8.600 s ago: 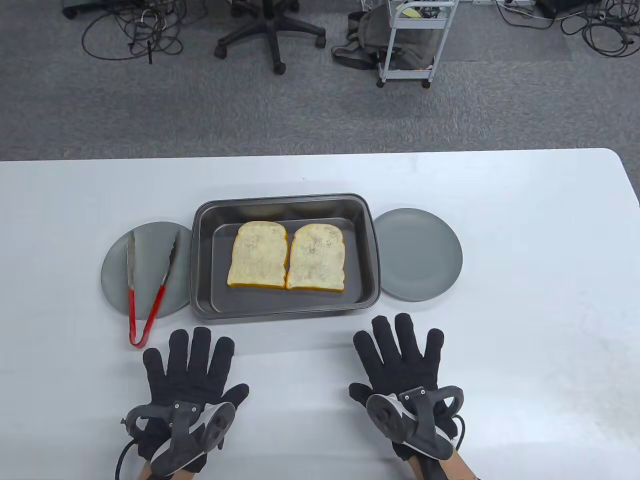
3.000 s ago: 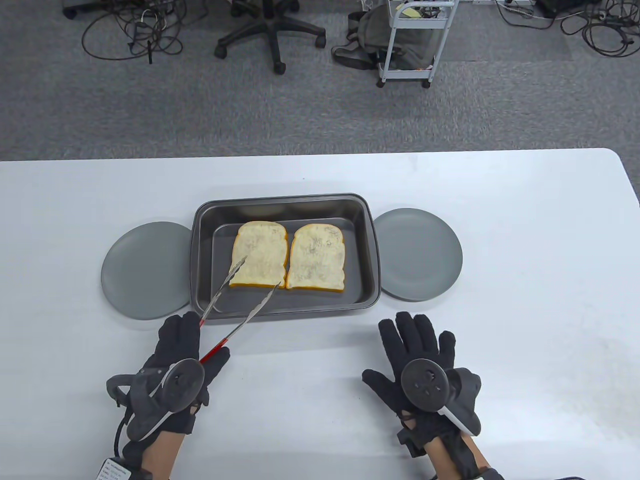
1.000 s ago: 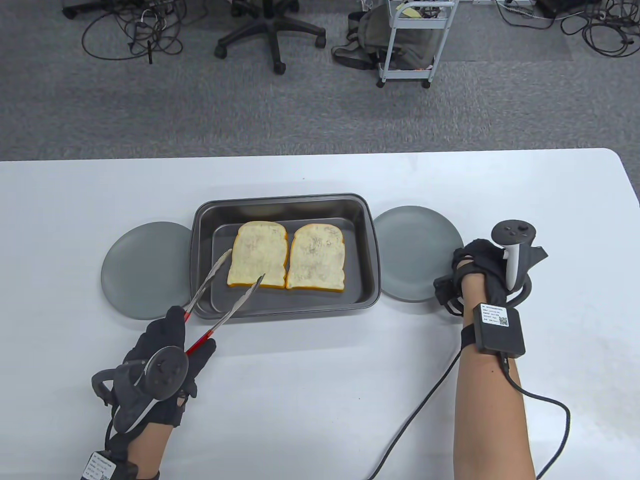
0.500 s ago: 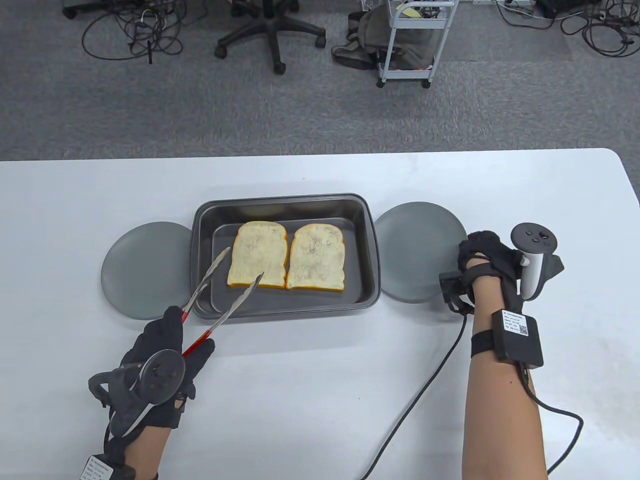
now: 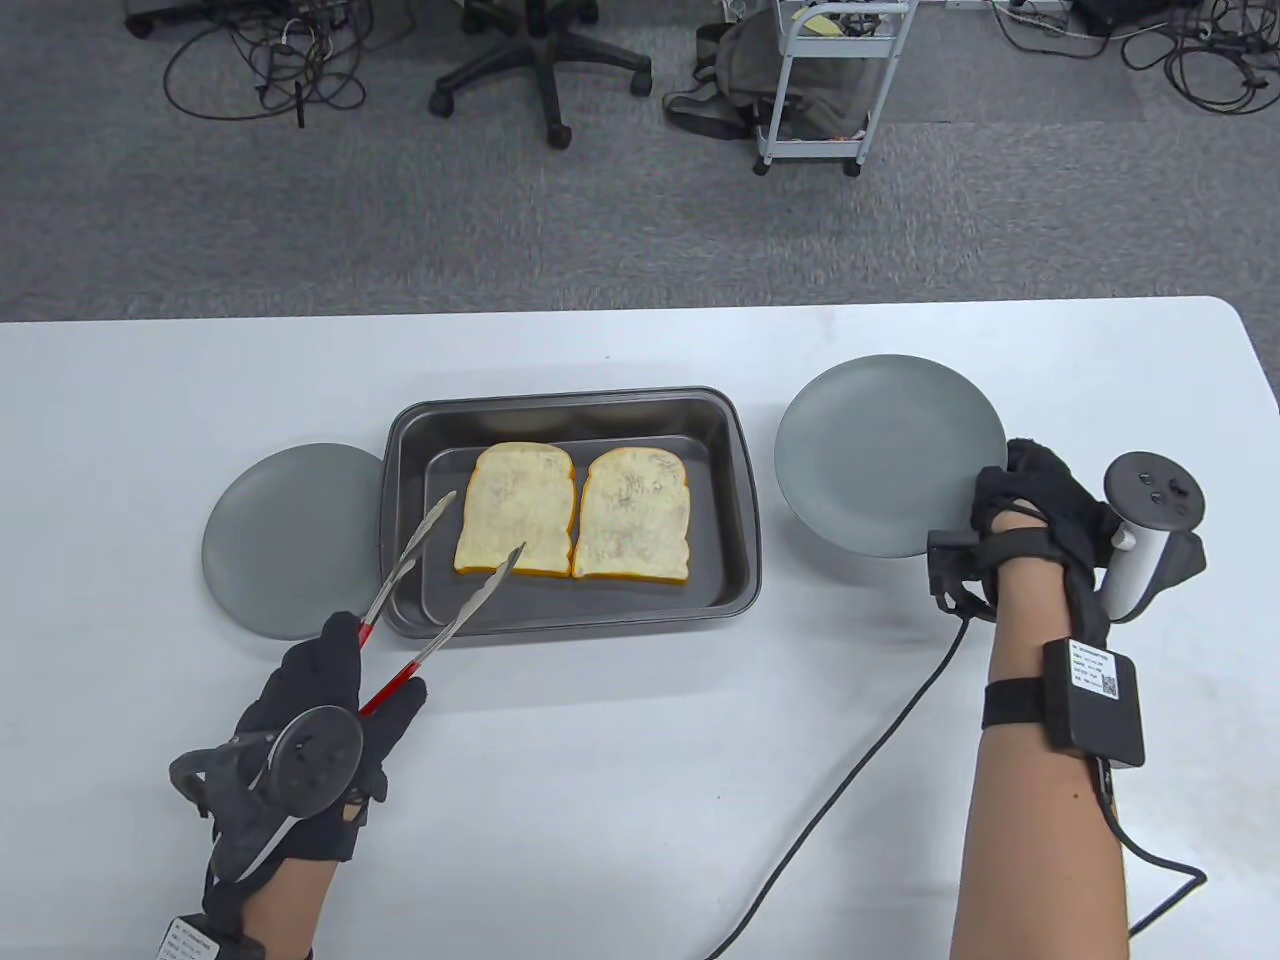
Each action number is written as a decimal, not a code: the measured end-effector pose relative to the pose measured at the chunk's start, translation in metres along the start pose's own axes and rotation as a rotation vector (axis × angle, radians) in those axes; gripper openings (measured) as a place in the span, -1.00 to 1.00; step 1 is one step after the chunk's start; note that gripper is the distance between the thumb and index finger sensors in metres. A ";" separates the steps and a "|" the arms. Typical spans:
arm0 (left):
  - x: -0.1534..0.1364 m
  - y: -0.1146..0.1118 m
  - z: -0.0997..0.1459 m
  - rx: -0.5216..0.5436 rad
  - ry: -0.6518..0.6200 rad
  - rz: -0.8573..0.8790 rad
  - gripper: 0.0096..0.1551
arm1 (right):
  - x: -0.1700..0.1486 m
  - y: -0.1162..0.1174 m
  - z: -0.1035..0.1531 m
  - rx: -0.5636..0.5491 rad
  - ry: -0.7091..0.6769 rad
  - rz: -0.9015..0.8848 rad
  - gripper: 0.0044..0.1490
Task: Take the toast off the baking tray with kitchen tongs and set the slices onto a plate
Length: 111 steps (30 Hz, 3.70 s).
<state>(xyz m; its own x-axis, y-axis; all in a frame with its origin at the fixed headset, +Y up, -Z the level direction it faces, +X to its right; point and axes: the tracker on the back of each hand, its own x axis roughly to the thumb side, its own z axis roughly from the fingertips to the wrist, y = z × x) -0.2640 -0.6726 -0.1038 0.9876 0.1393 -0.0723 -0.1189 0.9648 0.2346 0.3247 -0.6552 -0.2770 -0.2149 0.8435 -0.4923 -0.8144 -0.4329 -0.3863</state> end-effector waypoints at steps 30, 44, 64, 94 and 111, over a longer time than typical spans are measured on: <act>-0.003 0.003 0.002 0.000 -0.001 0.026 0.12 | -0.073 0.020 0.107 0.372 -0.127 0.016 -0.31; -0.003 0.001 0.002 -0.021 0.009 0.025 0.13 | -0.110 0.026 0.111 0.424 -0.083 0.002 -0.32; -0.012 0.012 -0.026 -0.183 0.070 0.108 0.05 | -0.107 0.019 0.107 0.476 -0.104 -0.044 -0.32; -0.015 -0.033 -0.122 -0.711 0.295 0.205 -0.06 | -0.100 0.004 0.104 0.459 -0.171 -0.044 -0.33; -0.022 -0.028 -0.122 -0.588 0.241 0.222 -0.29 | -0.100 0.001 0.103 0.451 -0.174 -0.046 -0.33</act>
<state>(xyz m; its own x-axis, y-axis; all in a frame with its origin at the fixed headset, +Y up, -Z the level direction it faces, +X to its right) -0.2947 -0.6751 -0.2274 0.8909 0.3289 -0.3133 -0.4200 0.8590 -0.2927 0.2897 -0.7073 -0.1474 -0.2285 0.9158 -0.3304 -0.9694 -0.2452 -0.0092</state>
